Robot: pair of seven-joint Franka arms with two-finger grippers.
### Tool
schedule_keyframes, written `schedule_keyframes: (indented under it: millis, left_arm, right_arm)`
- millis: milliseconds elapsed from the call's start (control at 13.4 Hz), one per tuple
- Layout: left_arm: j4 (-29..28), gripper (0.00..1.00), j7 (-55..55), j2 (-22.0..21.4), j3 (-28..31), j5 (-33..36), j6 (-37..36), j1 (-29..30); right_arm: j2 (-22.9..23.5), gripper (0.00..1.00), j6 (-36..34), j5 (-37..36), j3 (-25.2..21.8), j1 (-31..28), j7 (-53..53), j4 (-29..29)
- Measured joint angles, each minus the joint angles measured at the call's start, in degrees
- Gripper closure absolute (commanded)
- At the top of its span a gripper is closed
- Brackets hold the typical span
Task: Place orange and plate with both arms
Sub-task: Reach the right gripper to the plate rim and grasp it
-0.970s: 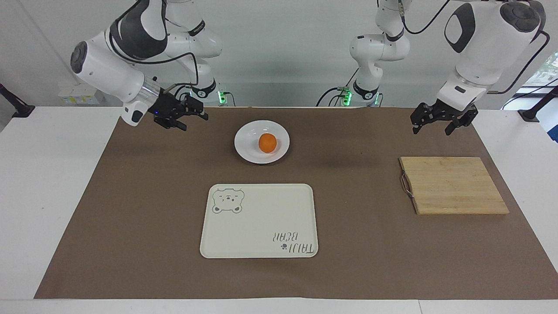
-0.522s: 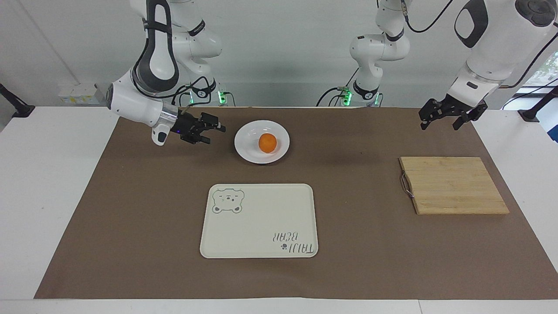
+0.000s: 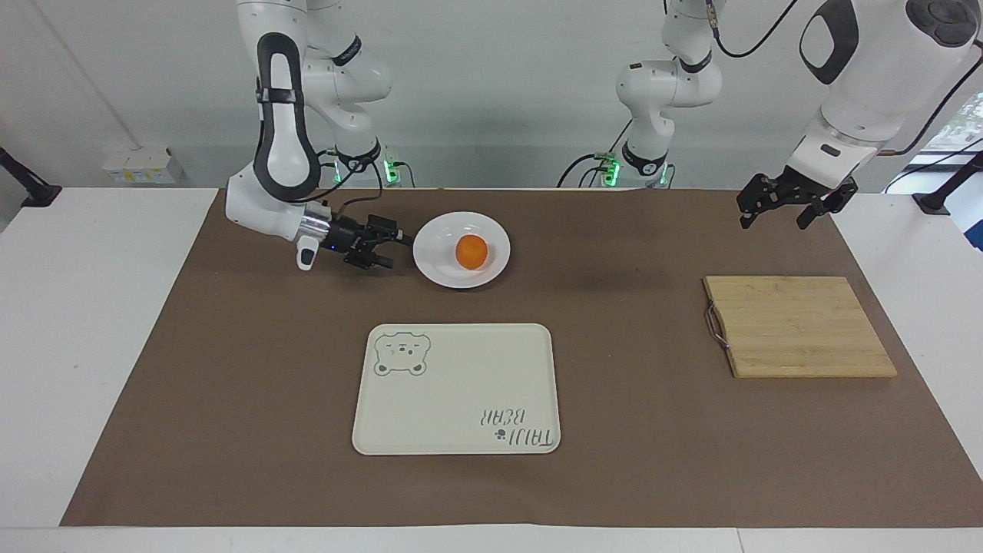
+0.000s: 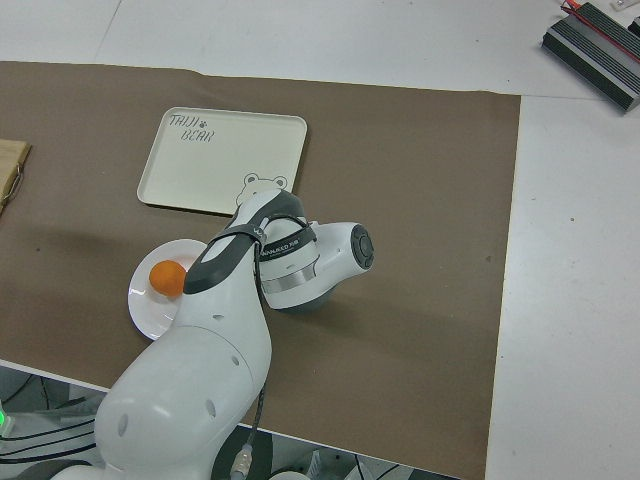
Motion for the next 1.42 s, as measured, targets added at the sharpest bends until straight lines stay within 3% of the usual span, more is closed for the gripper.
schedule_keyframes:
  millis: [373,672,896,1119,1194,1269,1343,1418]
  left_arm:
    - [0.00,0.00,0.00,0.00,0.00,0.00,0.00,0.00]
    - [0.00,0.00,0.00,0.00,0.00,0.00,0.00,0.00]
    - [0.00,0.00,0.00,0.00,0.00,0.00,0.00,0.00]
    - [0.00,0.00,0.00,0.00,0.00,0.00,0.00,0.00]
    - [0.00,0.00,0.00,0.00,0.00,0.00,0.00,0.00]
    - [0.00,0.00,0.00,0.00,0.00,0.00,0.00,0.00]
    - [0.00,0.00,0.00,0.00,0.00,0.00,0.00,0.00]
    - [0.00,0.00,0.00,0.00,0.00,0.00,0.00,0.00]
  right_arm:
    - [0.34,0.00,5.45,9.59,0.05,6.78,-2.53,-3.54]
    - [0.18,0.01,6.45,10.13,0.05,7.69,-2.83,-5.26]
    - [-0.39,0.09,6.45,10.84,0.05,7.69,-2.88,-6.72]
    - [-1.49,0.39,6.46,11.14,0.05,7.70,-2.89,-8.27]
    - [-1.74,0.56,6.46,11.16,0.05,7.70,-2.89,-8.57]
    - [-1.94,0.82,6.46,11.17,0.05,7.70,-2.89,-8.76]
    - [-2.06,1.00,6.56,11.17,0.05,7.70,-2.89,-8.92]
    - [-2.10,1.00,6.67,11.17,0.05,7.70,-2.89,-9.05]
